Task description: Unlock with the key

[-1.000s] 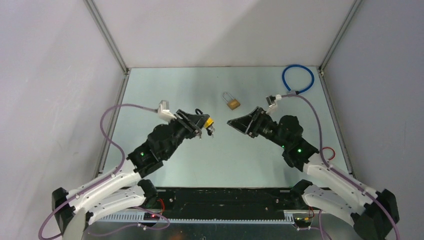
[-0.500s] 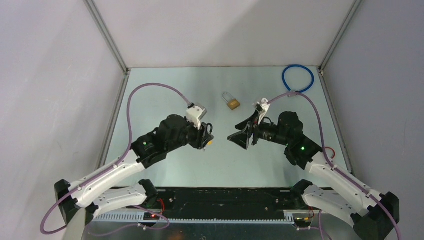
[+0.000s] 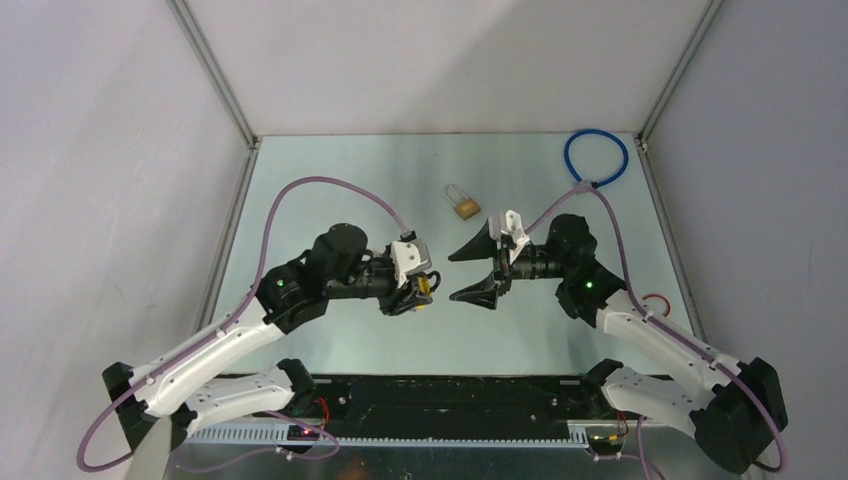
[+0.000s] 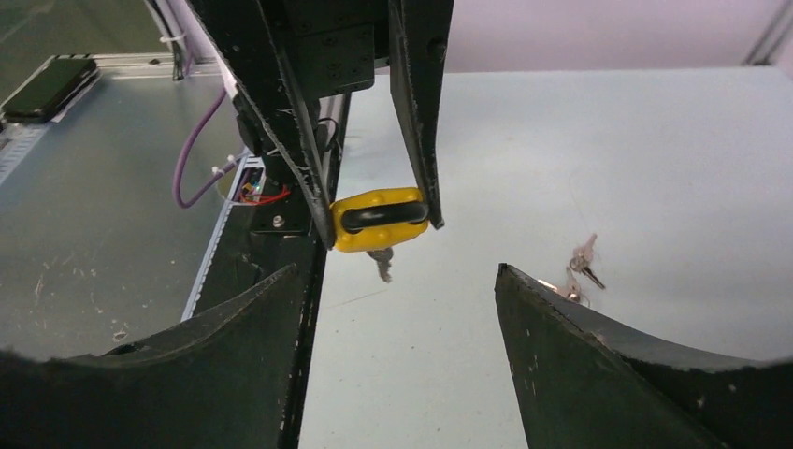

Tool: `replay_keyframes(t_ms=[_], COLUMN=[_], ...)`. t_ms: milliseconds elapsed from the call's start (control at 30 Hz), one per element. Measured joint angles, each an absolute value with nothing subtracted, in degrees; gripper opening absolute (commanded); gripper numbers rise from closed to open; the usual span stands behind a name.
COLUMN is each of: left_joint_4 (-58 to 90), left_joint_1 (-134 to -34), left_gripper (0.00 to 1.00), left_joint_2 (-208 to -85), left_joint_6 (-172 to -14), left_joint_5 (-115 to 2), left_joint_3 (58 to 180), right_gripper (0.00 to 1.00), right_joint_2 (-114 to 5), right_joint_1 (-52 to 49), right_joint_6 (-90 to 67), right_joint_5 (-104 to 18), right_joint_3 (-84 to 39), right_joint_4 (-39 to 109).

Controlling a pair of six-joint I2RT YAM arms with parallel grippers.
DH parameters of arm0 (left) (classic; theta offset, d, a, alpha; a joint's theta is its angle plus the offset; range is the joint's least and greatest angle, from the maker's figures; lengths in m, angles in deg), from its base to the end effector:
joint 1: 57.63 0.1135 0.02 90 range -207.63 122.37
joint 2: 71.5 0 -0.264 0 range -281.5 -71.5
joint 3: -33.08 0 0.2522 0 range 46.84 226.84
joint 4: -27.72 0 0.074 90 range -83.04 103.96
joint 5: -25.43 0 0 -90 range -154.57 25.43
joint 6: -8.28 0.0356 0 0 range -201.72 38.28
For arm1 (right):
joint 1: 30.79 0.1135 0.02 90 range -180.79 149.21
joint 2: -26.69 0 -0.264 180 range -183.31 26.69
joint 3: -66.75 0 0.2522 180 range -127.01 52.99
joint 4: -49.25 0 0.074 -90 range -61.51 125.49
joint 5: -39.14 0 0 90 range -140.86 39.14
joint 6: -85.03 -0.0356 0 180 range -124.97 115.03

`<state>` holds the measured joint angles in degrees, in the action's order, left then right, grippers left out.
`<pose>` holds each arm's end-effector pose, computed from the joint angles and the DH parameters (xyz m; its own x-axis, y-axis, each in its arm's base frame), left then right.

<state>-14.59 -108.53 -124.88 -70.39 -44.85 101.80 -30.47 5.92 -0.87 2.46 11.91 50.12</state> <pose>0.1178 -0.1640 0.3433 -0.0997 0.4159 -0.9039 0.9585 0.2841 0.0250 0.1626 0.1568 0.3227 0.0512 -0.0151 -0.9986 -0.9987 -0.0015 -0.0512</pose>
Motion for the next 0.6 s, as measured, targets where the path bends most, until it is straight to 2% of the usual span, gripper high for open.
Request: replay_keyframes(t_ms=[367,600], left_joint_4=[-17.54,-18.66], left_joint_1=[-108.53,-108.50], left_gripper=[0.00,0.00], left_joint_2=[-127.04,-127.24], left_joint_6=[-64.81,-64.00], left_joint_5=[-30.57,-27.21], left_joint_3=[104.83,105.07], right_gripper=[0.75,0.65], right_joint_2=[-34.69,-36.40], right_joint_1=[5.94,7.26], right_joint_6=[-3.19,-6.56], right_joint_5=[14.57,18.41], right_joint_3=[11.91,11.91], right_joint_4=[60.85,66.27])
